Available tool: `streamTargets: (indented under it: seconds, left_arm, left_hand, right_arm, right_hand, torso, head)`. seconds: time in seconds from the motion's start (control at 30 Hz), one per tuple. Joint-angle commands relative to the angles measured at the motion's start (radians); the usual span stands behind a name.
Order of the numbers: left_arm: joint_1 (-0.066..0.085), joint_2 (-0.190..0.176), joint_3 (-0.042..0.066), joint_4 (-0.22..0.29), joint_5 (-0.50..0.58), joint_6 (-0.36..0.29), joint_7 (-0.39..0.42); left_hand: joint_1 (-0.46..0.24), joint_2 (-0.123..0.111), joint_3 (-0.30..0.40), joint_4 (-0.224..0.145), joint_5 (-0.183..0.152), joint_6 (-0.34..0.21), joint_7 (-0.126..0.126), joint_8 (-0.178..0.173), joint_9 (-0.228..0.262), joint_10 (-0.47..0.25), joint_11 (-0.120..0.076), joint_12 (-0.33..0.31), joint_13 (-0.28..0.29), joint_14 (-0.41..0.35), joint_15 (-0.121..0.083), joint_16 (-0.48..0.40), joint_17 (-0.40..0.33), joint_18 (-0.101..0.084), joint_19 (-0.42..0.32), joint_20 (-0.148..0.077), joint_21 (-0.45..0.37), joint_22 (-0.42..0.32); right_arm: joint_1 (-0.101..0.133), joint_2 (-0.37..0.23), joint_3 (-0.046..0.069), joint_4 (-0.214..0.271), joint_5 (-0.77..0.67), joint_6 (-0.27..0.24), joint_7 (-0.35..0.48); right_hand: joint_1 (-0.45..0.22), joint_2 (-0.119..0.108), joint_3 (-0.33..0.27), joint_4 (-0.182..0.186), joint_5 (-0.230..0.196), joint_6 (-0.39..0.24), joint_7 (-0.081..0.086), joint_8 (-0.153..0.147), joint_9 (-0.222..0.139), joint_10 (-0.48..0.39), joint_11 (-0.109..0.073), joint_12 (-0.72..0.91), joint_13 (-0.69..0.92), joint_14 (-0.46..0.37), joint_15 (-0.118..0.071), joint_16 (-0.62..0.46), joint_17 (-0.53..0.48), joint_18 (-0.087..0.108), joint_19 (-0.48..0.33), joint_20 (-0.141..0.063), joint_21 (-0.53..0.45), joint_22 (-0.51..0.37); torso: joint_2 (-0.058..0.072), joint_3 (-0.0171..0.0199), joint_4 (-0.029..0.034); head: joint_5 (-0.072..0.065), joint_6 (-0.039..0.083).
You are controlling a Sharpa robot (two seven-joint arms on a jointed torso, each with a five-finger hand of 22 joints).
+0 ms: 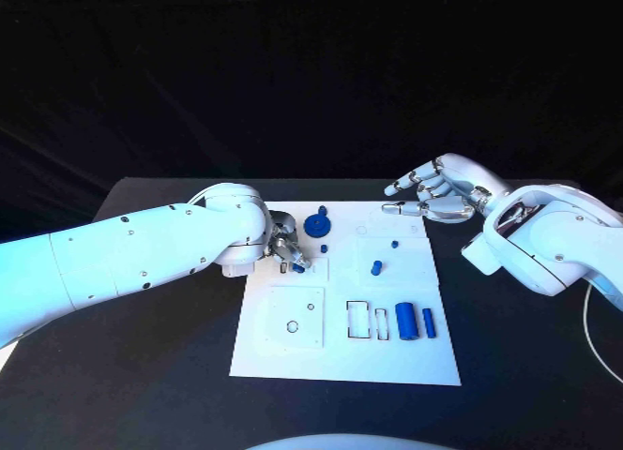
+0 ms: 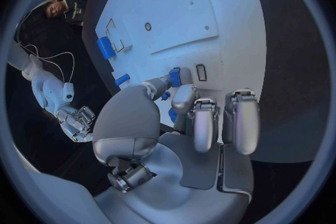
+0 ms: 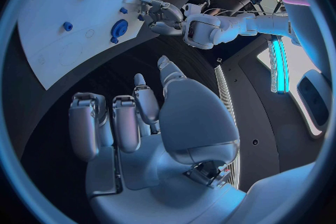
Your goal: Assemble the parts on the task board
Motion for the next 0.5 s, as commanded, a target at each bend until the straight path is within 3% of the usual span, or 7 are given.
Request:
streamTargets:
  seconds: [0.03, 0.5]
  left_arm:
    - [-0.015, -0.003, -0.013, -0.004, -0.013, 0.070, -0.035]
    - [-0.015, 0.001, -0.013, -0.012, -0.014, 0.075, -0.037]
  left_hand:
    - [0.000, 0.011, 0.071, -0.075, 0.002, 0.021, -0.013, 0.001, 0.000, 0.008, 0.002, 0.004, 0.003, 0.105, -0.006, 0.003, 0.263, -0.020, 0.072, -0.009, 0.006, 0.179]
    - [-0.031, 0.020, 0.028, -0.050, 0.002, 0.036, -0.018, -0.006, -0.006, 0.016, -0.002, 0.005, 0.005, 0.105, -0.009, 0.003, 0.263, -0.022, 0.076, -0.012, 0.012, 0.188]
  right_arm:
    - [-0.001, 0.000, 0.000, 0.002, -0.006, 0.010, 0.005]
    - [-0.001, -0.002, 0.000, 0.003, -0.005, 0.008, 0.005]
  right_hand:
    - [-0.003, 0.010, -0.006, 0.002, 0.003, 0.009, 0.002, 0.004, 0.001, -0.001, -0.006, -0.002, -0.001, 0.062, -0.001, -0.007, 0.056, 0.010, -0.010, 0.000, -0.007, 0.071]
    - [-0.003, 0.010, -0.006, 0.002, 0.003, 0.009, 0.002, 0.004, 0.001, -0.001, -0.006, -0.002, -0.001, 0.062, -0.001, -0.007, 0.056, 0.010, -0.010, 0.000, -0.007, 0.071]
  torso:
    - [0.001, 0.0000, -0.0002]
    - [0.000, 0.0005, 0.0004]
  head:
    - [0.000, 0.000]
    - [-0.002, 0.001]
